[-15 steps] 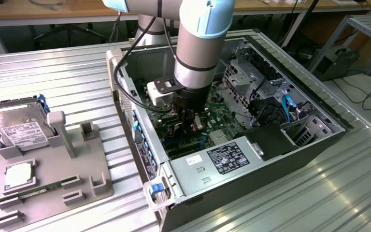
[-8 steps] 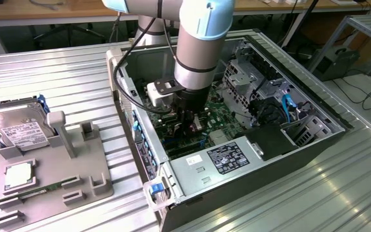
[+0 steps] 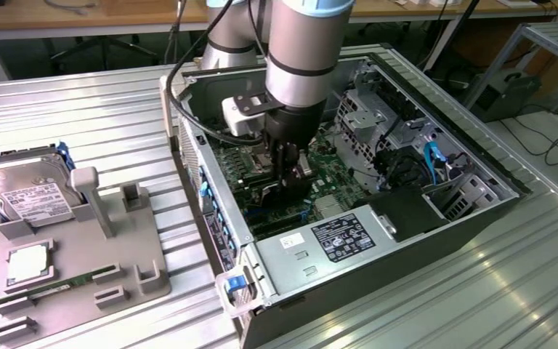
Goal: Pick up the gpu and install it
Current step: 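Insert the gpu into the slot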
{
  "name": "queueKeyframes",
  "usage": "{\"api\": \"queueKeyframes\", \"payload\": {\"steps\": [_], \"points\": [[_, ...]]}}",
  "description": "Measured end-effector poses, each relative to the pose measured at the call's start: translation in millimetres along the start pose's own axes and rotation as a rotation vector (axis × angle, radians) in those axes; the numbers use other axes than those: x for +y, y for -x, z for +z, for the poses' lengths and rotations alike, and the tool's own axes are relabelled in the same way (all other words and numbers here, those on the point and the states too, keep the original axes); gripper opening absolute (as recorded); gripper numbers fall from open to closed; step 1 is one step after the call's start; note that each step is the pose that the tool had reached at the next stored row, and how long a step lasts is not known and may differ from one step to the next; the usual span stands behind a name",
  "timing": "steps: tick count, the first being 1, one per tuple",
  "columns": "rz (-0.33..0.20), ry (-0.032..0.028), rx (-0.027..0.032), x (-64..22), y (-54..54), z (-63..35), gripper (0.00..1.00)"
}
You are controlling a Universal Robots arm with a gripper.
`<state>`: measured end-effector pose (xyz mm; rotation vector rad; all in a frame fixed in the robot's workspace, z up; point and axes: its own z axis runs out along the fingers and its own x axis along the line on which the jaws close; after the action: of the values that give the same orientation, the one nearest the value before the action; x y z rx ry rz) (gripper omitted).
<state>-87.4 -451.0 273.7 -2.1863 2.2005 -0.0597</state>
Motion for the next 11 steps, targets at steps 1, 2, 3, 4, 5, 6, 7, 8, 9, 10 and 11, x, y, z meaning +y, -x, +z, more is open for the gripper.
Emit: {"api": "queueKeyframes", "payload": {"steps": [1,2,3,4,5,6,7,8,9,10,11], "points": [[0.000,-0.0018,0.0004,-0.2,0.2,-4.4,0.34],[0.000,-0.0035,0.0011,-0.3,0.3,-7.1,0.34],[0.000,-0.0048,0.0010,-0.4,0.4,-7.2,0.34],[0.000,-0.0048,0.0010,-0.4,0.4,-7.2,0.34],[0.000,-0.0049,0.0010,-0.4,0.4,-7.2,0.33],[0.000,-0.0048,0.0011,-0.4,0.4,-7.3,0.26],[0.000,-0.0048,0.0011,-0.4,0.4,-7.3,0.20],[0.000,-0.0048,0.0012,-0.4,0.4,-7.3,0.14],[0.000,-0.0048,0.0012,-0.4,0.4,-7.3,0.14],[0.000,-0.0048,0.0012,-0.4,0.4,-7.3,0.11],[0.000,-0.0048,0.0012,-0.4,0.4,-7.3,0.11]]}}
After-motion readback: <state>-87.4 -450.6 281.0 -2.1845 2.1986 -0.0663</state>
